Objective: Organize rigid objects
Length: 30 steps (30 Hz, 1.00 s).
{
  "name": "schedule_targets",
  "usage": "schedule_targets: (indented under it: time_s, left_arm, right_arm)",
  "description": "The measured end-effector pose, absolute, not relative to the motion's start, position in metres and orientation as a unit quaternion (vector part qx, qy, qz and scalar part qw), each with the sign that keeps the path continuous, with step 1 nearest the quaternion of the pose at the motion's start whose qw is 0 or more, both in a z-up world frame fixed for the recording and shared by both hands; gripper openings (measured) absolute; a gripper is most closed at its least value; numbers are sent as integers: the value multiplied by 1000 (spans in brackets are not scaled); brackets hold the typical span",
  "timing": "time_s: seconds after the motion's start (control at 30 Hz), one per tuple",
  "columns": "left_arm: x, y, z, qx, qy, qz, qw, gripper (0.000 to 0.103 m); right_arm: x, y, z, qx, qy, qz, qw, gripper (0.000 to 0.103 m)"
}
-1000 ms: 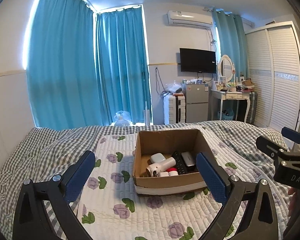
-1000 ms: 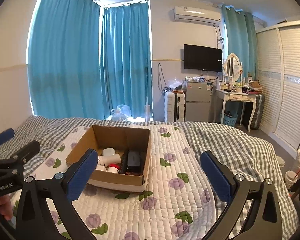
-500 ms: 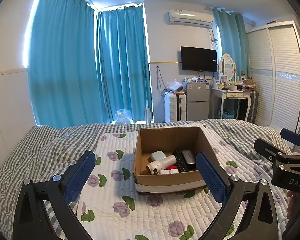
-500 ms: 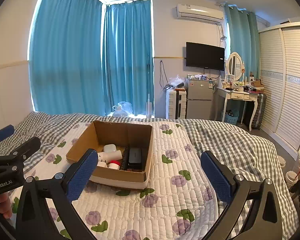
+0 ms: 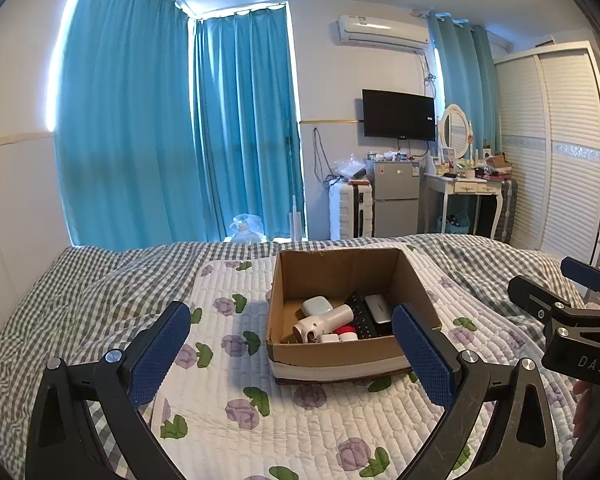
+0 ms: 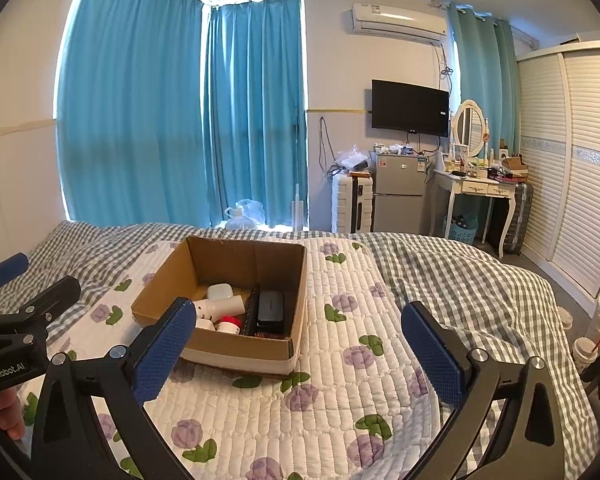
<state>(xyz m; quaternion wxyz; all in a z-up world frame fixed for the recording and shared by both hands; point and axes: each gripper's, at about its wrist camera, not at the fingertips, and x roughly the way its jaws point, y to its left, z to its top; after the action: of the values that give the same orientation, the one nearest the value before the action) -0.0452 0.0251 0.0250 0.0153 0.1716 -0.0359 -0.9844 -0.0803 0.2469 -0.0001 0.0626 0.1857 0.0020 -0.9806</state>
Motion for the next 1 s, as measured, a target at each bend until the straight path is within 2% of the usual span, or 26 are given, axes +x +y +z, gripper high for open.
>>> schedule_targets:
  time_s: [1.0]
  left_arm:
    - [-45, 21, 18, 180, -33, -983, 16, 103]
  right_arm:
    - [-85, 250, -9, 205, -5, -977, 60, 103]
